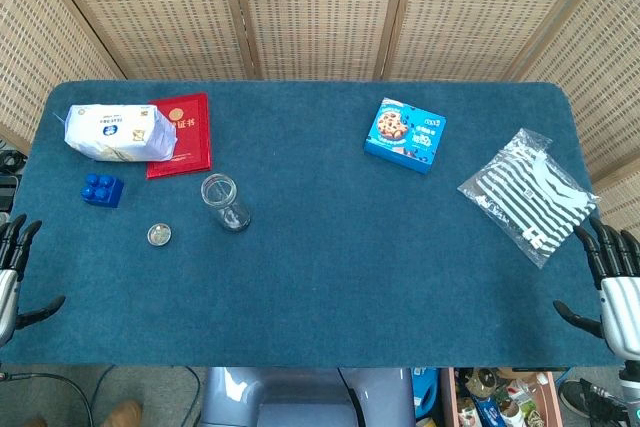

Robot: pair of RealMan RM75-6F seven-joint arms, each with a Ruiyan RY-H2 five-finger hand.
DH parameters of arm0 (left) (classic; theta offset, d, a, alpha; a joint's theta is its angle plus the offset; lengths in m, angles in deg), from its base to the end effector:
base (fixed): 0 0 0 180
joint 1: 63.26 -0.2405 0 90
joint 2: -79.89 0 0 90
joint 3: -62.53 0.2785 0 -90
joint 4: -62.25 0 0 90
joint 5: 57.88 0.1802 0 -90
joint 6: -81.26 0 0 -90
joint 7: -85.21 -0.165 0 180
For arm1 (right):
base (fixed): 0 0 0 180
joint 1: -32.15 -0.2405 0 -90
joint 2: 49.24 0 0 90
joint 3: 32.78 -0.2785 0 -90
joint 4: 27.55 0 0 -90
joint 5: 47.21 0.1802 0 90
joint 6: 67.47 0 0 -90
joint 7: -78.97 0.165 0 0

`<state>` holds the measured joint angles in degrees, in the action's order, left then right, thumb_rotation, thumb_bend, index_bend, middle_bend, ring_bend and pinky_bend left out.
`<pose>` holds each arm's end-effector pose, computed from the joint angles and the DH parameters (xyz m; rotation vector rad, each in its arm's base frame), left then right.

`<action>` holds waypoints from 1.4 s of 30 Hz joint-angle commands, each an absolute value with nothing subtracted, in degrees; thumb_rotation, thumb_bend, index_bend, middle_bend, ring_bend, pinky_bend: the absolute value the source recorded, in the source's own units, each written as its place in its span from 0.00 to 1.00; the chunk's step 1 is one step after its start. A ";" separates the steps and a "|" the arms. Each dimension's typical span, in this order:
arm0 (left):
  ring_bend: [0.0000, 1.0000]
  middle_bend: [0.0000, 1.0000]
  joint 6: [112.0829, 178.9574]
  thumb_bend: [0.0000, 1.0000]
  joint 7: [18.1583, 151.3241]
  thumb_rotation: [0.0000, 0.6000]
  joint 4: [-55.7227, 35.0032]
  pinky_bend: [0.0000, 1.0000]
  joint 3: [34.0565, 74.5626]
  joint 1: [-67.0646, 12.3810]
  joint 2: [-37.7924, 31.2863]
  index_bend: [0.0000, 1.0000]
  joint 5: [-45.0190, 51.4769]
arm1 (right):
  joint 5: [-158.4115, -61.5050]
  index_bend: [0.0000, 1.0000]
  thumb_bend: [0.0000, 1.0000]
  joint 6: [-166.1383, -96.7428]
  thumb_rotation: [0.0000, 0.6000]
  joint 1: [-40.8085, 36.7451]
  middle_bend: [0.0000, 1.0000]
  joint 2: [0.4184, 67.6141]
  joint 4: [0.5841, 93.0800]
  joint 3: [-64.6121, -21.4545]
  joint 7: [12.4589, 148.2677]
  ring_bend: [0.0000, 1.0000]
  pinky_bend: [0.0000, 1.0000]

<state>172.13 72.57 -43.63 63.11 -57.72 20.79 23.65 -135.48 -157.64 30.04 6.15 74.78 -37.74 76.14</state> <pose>-0.2923 0.1905 0.2168 -1.3360 -0.8533 -0.8247 -0.2867 -0.1903 0.2466 1.3419 -0.7986 0.9549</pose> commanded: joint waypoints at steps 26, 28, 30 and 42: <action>0.00 0.00 138.87 0.37 61.79 1.00 -21.58 0.00 52.21 -35.57 2.60 0.48 -0.14 | -132.45 0.10 0.00 -154.02 1.00 28.89 0.00 5.67 74.21 -38.15 78.80 0.00 0.00; 0.00 0.00 137.92 0.37 62.18 1.00 -19.99 0.00 52.27 -35.00 1.34 0.48 -0.96 | -132.35 0.10 0.00 -153.86 1.00 28.84 0.00 5.64 74.18 -38.14 78.91 0.00 0.00; 0.00 0.00 137.00 0.37 62.11 1.00 -18.14 0.00 52.72 -34.46 -0.14 0.48 -1.60 | -132.14 0.10 0.00 -153.56 1.00 28.76 0.00 5.63 74.13 -38.12 79.12 0.00 0.00; 0.00 0.00 134.92 0.41 64.35 1.00 -11.84 0.00 53.75 -32.96 -4.09 0.48 -1.78 | -132.02 0.10 0.00 -152.70 1.00 28.49 0.00 5.53 74.21 -37.84 79.45 0.00 0.00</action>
